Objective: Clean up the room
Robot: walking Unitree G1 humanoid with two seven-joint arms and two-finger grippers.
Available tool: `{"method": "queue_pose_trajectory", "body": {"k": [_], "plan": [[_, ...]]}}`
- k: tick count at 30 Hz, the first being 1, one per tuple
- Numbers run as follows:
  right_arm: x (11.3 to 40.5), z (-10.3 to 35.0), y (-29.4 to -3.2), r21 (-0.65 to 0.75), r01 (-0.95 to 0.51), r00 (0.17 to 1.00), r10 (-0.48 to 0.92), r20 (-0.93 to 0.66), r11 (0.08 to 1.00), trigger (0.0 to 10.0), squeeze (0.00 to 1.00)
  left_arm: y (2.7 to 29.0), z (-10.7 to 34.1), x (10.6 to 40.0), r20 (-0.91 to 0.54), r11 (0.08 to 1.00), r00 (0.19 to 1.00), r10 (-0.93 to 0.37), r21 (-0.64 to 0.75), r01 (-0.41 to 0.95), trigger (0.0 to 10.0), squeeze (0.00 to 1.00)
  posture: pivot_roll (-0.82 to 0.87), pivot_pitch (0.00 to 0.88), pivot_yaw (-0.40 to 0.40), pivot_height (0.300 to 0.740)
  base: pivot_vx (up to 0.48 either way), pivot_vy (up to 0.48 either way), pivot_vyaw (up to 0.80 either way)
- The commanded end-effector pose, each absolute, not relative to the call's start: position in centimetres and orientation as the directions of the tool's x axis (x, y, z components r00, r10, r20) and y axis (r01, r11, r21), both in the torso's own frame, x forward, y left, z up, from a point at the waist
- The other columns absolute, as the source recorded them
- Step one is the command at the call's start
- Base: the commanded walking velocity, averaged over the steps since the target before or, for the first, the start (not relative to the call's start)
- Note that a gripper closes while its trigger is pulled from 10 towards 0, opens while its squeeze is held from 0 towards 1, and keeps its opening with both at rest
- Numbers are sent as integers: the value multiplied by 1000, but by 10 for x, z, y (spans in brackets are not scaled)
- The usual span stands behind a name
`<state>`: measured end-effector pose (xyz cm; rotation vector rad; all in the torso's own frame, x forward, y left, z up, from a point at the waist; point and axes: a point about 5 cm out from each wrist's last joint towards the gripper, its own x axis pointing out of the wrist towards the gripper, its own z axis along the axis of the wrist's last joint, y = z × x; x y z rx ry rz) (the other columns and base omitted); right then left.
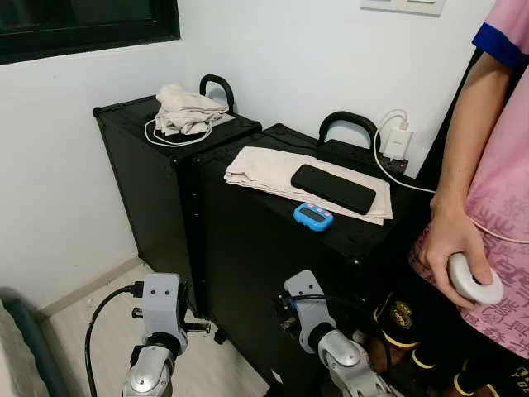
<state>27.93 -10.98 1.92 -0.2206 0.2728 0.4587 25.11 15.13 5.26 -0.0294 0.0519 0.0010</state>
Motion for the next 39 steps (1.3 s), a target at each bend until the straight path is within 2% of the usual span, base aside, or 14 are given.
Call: {"method": "queue_pose_trajectory", "body": {"k": [1, 32, 39], "plan": [[278, 18, -108, -164, -476, 856, 412, -314, 864, 10000, 0, 155, 46, 249, -86, 1000, 996, 8, -10, -9, 10000, 0, -22, 0, -60, 740, 0, 0, 744], [280, 20, -110, -190, -482, 857, 415, -305, 855, 10000, 0, 147, 49, 250, -73, 998, 996, -41, -47, 38, 10000, 0, -27, 0, -57, 740, 0, 0, 800], [280, 22, -109, -157, -473, 861, 418, -290, 867, 10000, 0, 144, 51, 248, -58, 997, 996, -65, -54, 62, 10000, 0, -29, 0, -55, 740, 0, 0, 0]]}}
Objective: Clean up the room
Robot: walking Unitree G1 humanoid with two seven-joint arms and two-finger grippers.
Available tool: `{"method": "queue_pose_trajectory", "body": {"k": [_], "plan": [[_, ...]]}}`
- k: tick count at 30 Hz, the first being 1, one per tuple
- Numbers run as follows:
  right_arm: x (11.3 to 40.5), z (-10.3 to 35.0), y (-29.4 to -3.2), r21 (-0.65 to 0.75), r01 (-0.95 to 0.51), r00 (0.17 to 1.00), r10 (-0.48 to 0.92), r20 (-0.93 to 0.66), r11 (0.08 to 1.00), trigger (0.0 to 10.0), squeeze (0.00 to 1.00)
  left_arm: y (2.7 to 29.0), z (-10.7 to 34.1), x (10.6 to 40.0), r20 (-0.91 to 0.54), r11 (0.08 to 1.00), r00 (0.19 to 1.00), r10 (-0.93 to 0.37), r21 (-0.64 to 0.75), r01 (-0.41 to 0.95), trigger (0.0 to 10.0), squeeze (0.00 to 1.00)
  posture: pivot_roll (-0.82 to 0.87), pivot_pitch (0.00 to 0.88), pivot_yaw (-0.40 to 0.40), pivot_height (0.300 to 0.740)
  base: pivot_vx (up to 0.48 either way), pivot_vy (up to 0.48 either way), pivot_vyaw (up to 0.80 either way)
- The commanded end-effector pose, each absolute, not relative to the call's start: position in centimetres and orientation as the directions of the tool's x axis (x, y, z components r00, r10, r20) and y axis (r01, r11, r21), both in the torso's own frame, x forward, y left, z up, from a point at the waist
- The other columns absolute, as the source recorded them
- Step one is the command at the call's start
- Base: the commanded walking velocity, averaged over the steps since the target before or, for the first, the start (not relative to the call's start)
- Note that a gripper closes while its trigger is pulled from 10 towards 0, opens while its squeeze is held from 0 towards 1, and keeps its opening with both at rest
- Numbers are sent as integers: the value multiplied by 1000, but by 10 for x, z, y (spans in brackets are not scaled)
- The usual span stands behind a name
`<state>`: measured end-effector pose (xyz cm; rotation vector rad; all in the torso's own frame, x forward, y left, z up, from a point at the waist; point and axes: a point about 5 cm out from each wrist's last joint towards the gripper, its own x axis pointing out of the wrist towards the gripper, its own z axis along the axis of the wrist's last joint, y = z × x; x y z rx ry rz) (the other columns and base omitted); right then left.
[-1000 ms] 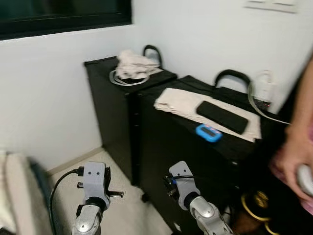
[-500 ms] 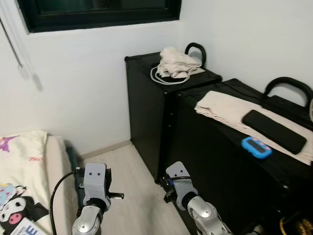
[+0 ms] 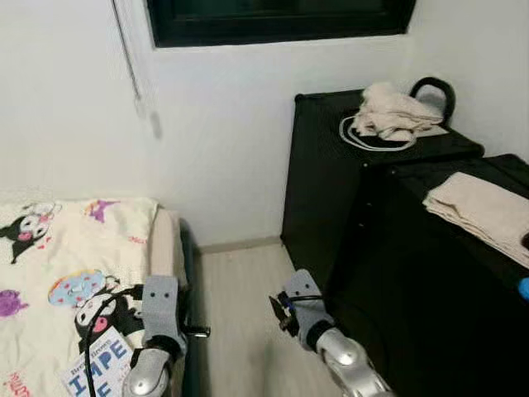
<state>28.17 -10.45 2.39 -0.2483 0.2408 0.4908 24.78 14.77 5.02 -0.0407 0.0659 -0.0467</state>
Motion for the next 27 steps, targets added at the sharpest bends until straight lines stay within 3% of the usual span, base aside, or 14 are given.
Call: {"method": "queue_pose_trajectory", "body": {"k": [1, 14, 27], "plan": [[280, 22, -109, -157, -473, 861, 418, -290, 867, 10000, 0, 144, 51, 248, -58, 997, 996, -65, -54, 62, 10000, 0, -29, 0, -55, 740, 0, 0, 0], [280, 22, -110, -152, -459, 868, 405, -288, 876, 10000, 0, 138, 56, 250, -34, 991, 991, -127, -55, 125, 10000, 0, -35, 0, -48, 740, 0, 0, 0], [281, 21, -111, -147, -456, 868, 402, -290, 878, 10000, 0, 137, 58, 250, -13, 987, 989, -149, -65, 148, 10000, 0, -35, 0, -48, 740, 351, 0, 0]]}}
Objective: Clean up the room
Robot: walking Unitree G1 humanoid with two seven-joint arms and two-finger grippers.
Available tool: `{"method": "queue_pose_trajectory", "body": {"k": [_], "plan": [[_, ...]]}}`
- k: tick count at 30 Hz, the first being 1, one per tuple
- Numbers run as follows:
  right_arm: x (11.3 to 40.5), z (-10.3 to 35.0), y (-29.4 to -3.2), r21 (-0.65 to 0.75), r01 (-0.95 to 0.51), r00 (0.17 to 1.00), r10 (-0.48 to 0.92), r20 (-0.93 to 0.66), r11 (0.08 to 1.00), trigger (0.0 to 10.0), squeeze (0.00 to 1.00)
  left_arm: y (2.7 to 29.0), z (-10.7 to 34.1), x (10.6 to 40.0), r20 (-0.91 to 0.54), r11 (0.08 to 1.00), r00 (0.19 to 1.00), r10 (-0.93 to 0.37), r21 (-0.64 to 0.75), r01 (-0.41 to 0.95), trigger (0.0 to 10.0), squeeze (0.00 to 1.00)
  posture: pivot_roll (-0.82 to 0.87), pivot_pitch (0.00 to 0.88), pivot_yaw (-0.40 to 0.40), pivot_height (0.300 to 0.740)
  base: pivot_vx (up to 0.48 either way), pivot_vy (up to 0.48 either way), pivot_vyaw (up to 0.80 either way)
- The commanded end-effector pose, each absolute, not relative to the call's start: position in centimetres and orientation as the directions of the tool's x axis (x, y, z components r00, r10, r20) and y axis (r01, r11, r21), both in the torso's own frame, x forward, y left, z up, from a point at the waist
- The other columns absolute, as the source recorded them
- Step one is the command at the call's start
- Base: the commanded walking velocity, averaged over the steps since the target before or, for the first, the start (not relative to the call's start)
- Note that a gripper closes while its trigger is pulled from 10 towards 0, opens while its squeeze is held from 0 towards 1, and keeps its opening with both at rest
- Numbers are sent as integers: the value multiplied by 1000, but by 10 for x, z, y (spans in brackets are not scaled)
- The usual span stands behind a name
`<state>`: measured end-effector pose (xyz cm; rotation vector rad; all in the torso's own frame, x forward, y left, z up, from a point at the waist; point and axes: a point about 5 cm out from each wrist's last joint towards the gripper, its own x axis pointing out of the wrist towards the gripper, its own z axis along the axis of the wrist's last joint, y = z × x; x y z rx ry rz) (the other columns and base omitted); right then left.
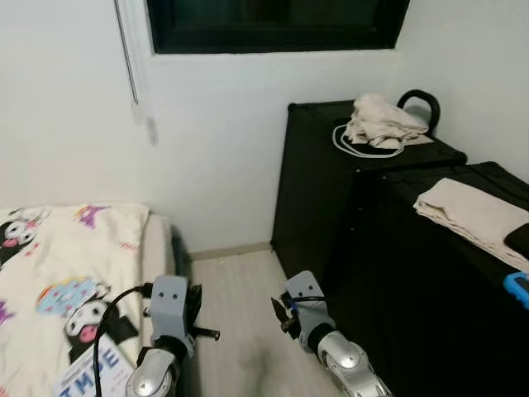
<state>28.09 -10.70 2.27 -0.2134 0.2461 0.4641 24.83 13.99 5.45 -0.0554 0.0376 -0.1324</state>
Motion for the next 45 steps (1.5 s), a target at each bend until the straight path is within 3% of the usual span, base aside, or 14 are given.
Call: {"method": "queue_pose_trajectory", "body": {"k": [1, 22, 32, 41, 45], "plan": [[281, 22, -111, -147, -456, 868, 403, -290, 878, 10000, 0, 137, 58, 250, -12, 987, 989, -150, -65, 149, 10000, 0, -35, 0, -48, 740, 375, 0, 0], [282, 23, -112, -152, -459, 867, 404, -291, 875, 10000, 0, 137, 57, 250, -15, 987, 990, -140, -76, 138, 10000, 0, -39, 0, -54, 740, 364, 0, 0], [282, 23, -111, -153, -461, 866, 406, -290, 874, 10000, 0, 139, 55, 250, -24, 992, 993, -112, -63, 111, 10000, 0, -39, 0, -53, 740, 0, 0, 0], [281, 22, -111, -154, -463, 866, 408, -290, 873, 10000, 0, 137, 54, 249, -30, 993, 993, -115, -30, 114, 10000, 0, -40, 0, -51, 740, 0, -480, 0], [280, 21, -111, -156, -467, 864, 410, -292, 870, 10000, 0, 140, 51, 249, -47, 994, 995, -92, -63, 89, 10000, 0, -40, 0, -55, 740, 0, 0, 0]]}}
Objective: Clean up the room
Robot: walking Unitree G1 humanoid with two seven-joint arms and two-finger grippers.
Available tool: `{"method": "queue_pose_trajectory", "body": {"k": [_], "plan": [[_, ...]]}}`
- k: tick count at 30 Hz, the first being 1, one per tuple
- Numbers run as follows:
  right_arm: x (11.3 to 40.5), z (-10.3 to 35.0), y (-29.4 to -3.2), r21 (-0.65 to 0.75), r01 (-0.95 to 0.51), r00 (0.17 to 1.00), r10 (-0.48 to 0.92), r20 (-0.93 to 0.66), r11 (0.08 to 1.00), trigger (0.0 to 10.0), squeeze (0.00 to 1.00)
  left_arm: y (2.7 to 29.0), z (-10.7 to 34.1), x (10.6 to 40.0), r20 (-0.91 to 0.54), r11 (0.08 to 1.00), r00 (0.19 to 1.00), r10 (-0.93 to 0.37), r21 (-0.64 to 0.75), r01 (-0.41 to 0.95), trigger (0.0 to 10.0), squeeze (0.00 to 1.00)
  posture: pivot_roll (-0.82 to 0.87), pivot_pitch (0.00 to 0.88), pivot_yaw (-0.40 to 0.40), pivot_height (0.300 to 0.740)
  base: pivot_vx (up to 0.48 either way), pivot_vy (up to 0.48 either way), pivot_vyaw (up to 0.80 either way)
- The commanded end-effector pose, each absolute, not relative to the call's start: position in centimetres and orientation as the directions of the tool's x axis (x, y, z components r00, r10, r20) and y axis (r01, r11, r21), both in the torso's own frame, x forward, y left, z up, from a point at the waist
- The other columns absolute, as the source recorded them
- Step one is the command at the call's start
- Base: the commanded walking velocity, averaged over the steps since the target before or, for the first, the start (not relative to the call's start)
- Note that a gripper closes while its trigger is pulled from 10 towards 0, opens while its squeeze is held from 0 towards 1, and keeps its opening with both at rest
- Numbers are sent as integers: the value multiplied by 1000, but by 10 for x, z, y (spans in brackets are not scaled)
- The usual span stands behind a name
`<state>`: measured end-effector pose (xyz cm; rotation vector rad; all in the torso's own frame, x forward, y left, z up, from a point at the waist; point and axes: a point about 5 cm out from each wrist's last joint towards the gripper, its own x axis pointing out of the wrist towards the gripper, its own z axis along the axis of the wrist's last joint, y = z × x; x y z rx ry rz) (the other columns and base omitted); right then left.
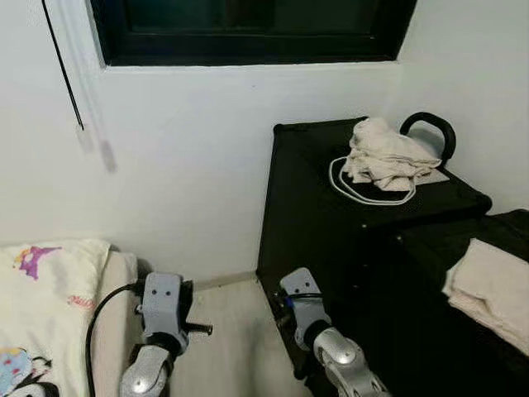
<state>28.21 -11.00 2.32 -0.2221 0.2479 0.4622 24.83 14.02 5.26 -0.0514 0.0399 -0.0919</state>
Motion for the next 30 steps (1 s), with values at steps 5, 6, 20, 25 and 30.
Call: {"method": "queue_pose_trajectory", "body": {"k": [5, 6, 20, 25, 30], "plan": [[280, 21, -110, -157, -467, 863, 411, -293, 870, 10000, 0, 140, 51, 249, -47, 994, 995, -92, -61, 89, 10000, 0, -38, 0, -55, 740, 0, 0, 0], [280, 21, -110, -157, -469, 863, 412, -293, 869, 10000, 0, 140, 51, 249, -48, 994, 995, -90, -60, 87, 10000, 0, -36, 0, -55, 740, 0, 0, 0], [279, 17, -106, -171, -466, 862, 401, -310, 868, 10000, 0, 147, 39, 245, -123, 998, 991, -59, -18, 57, 10000, 0, -17, 0, -43, 740, 0, 0, 0], [279, 17, -106, -176, -462, 864, 396, -311, 869, 10000, 0, 146, 39, 245, -124, 998, 990, -63, -17, 61, 10000, 0, -15, 0, -40, 740, 0, 0, 0], [277, 16, -106, -185, -461, 866, 394, -308, 868, 10000, 0, 144, 38, 246, -127, 998, 990, -62, -19, 60, 10000, 0, -12, 0, -35, 740, 0, 0, 320]]}}
